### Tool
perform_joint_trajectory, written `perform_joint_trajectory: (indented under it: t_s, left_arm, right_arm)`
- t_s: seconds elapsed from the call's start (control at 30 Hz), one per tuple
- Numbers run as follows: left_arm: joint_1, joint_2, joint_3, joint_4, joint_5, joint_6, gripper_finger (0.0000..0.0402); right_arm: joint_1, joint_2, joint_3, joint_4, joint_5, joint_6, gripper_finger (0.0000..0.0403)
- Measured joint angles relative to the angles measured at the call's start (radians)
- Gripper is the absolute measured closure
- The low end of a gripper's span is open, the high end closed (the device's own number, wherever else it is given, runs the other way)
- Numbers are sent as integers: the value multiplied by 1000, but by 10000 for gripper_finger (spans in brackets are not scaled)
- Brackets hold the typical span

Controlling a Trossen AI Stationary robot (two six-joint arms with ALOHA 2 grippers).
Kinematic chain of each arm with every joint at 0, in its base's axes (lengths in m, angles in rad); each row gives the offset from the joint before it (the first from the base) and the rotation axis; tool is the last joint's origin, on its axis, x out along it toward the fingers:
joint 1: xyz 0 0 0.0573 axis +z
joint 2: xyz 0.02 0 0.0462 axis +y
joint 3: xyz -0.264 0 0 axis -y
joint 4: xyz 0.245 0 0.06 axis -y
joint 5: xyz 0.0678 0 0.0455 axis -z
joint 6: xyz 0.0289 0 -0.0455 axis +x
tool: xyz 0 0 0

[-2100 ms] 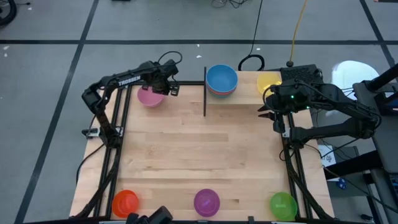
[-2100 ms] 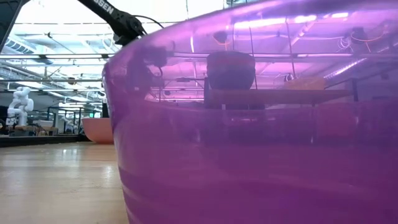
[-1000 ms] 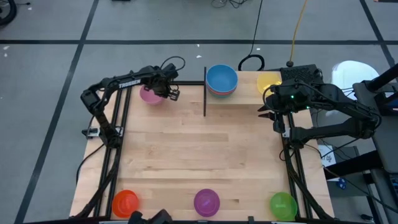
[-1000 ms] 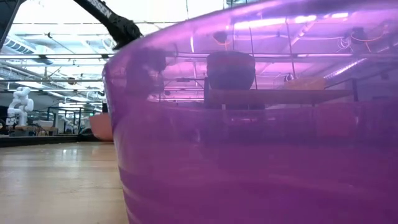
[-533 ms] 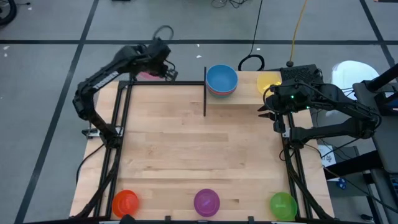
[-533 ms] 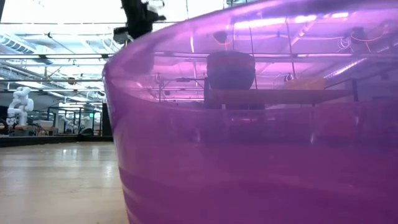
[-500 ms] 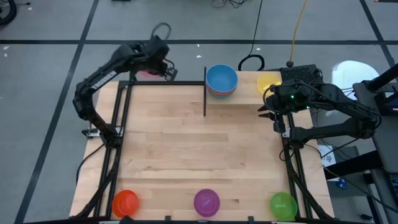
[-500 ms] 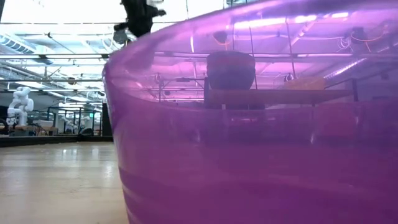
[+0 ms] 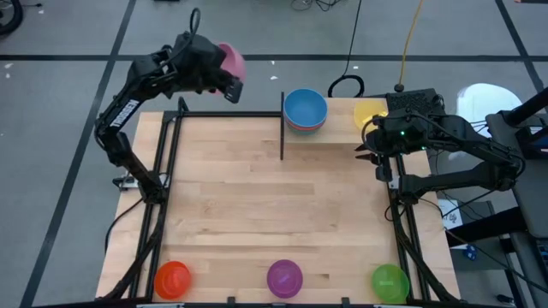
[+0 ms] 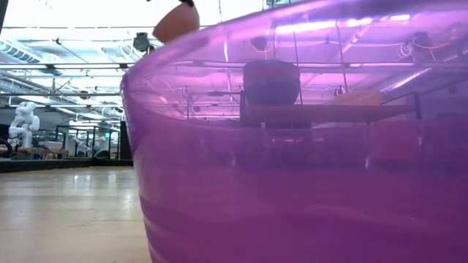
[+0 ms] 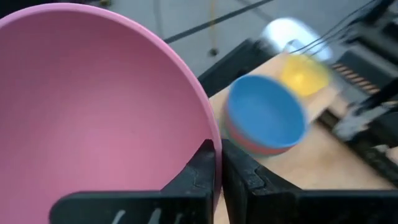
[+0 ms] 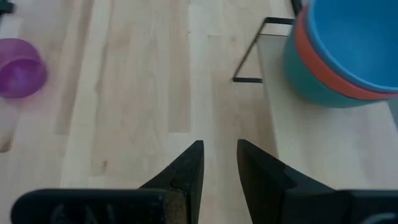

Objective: Place and stack bowls onto a shelf
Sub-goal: Stack the pink bowl on top of the blue bowl on the shelf

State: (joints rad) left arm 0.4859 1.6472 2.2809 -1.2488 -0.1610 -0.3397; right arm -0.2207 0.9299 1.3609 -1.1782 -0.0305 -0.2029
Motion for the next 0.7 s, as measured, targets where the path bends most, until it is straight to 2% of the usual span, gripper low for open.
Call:
perform_joint_trajectory:
  t_s: [0.3, 0.57, 0.7]
  left_arm:
    - [-10, 105, 65, 129, 135, 58, 390]
    - [-56, 227, 67, 218, 273, 123, 390]
    - [-82, 268, 67, 234, 292, 156, 390]
  right_arm:
    - [0, 0, 0, 0, 9, 7, 314]
    - [0, 0, 0, 0, 8, 8, 314]
    - [0, 0, 0, 0, 8, 8, 314]
